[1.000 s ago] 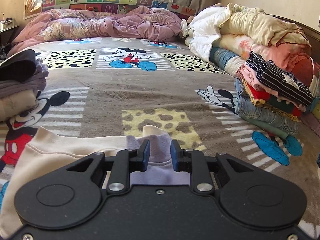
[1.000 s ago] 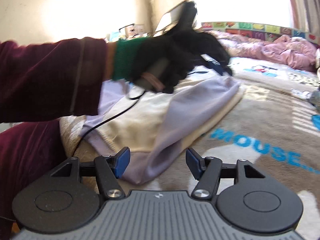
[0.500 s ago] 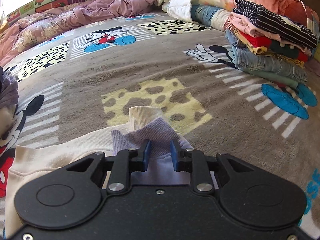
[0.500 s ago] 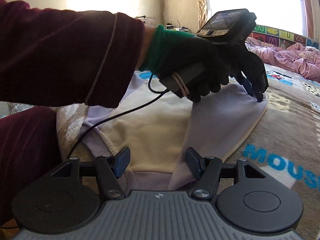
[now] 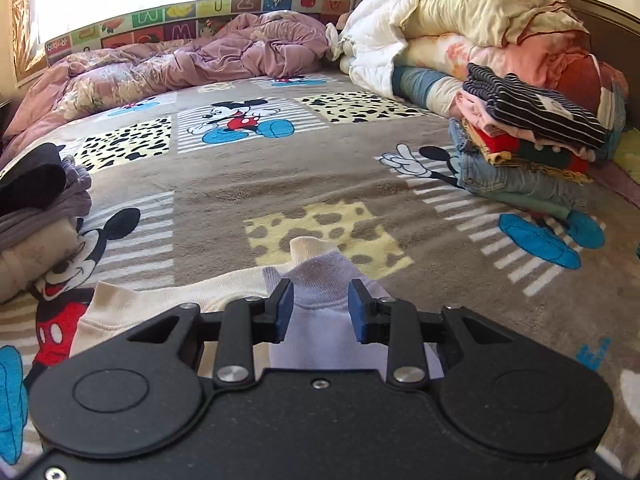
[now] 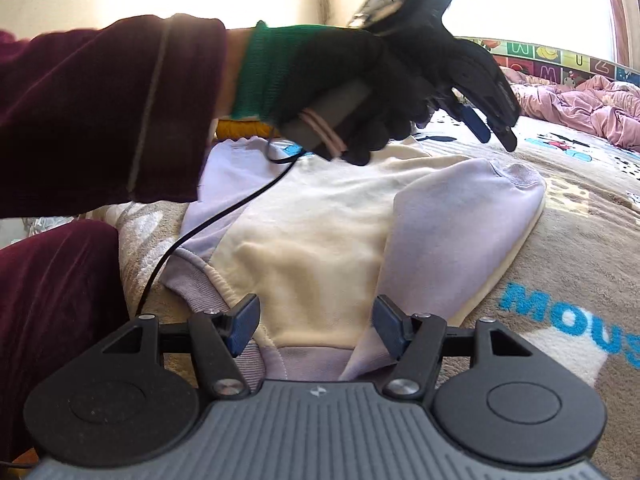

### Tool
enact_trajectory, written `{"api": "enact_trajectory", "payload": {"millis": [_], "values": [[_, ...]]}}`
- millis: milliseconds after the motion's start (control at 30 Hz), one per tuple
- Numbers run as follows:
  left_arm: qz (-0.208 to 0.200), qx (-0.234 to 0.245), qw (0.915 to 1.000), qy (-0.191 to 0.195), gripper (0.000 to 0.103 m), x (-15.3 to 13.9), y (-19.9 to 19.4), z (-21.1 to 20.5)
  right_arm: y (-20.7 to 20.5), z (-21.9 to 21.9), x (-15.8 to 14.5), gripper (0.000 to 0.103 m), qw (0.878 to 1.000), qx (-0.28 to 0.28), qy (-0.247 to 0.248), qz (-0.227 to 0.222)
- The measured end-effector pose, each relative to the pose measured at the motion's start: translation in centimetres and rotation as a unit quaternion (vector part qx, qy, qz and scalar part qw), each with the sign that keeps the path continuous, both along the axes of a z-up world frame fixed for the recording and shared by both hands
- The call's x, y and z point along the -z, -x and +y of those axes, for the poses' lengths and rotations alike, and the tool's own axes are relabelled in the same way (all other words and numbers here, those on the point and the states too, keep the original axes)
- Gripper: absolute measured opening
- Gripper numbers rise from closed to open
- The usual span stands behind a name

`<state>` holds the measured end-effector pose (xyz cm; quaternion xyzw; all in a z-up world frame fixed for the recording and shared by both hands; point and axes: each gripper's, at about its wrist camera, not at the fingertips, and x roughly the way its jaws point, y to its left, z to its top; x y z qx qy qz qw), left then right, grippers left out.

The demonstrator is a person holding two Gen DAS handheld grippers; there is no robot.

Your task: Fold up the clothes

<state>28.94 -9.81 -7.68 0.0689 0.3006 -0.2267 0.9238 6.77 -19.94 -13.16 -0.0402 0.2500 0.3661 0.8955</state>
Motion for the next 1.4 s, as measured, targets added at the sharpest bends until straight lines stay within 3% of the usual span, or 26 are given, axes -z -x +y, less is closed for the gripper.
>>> {"api": "enact_trajectory", "payload": {"millis": [267, 467, 567, 700, 867, 933, 1133, 1400], "values": [[0.046, 0.003, 0.9984, -0.035, 0.028, 5.1, 1.3, -0.2, 0.2, -0.3, -0.1, 0.063, 1.0, 0.013, -0.001, -0.003], [0.048, -0.007, 0.9985, -0.028, 0.028, 4.5, 1.8, 0.1, 0.1, -0.3, 0.3, 0.063, 1.0, 0.014, 0.002, 0.002], [0.043, -0.017, 0.9989, -0.004, 0.029, 3.5, 3.3, 1.1, 0.3, -0.2, 0.2, 0.063, 1.0, 0.016, 0.001, 0.001], [0.035, -0.032, 0.9986, 0.022, 0.043, 2.8, 6.6, 2.5, 1.2, 0.0, 0.1, 0.063, 1.0, 0.016, -0.004, 0.003], [0.037, -0.06, 0.9954, 0.064, 0.045, 3.2, 10.9, 5.0, 2.7, 0.1, 0.1, 0.063, 1.0, 0.009, -0.005, 0.011], [0.039, -0.074, 0.9931, 0.082, 0.052, 3.3, 12.6, 6.0, 3.5, 0.2, 0.0, 0.063, 1.0, 0.007, -0.001, 0.011], [0.055, -0.136, 0.9787, 0.144, 0.065, 3.5, 15.6, 10.0, 5.7, 0.5, -0.6, 0.063, 1.0, 0.01, -0.001, 0.011], [0.067, -0.248, 0.942, 0.217, 0.067, 3.4, 19.5, 16.9, 6.7, 0.5, -1.2, 0.063, 0.997, 0.055, -0.044, 0.038]]}}
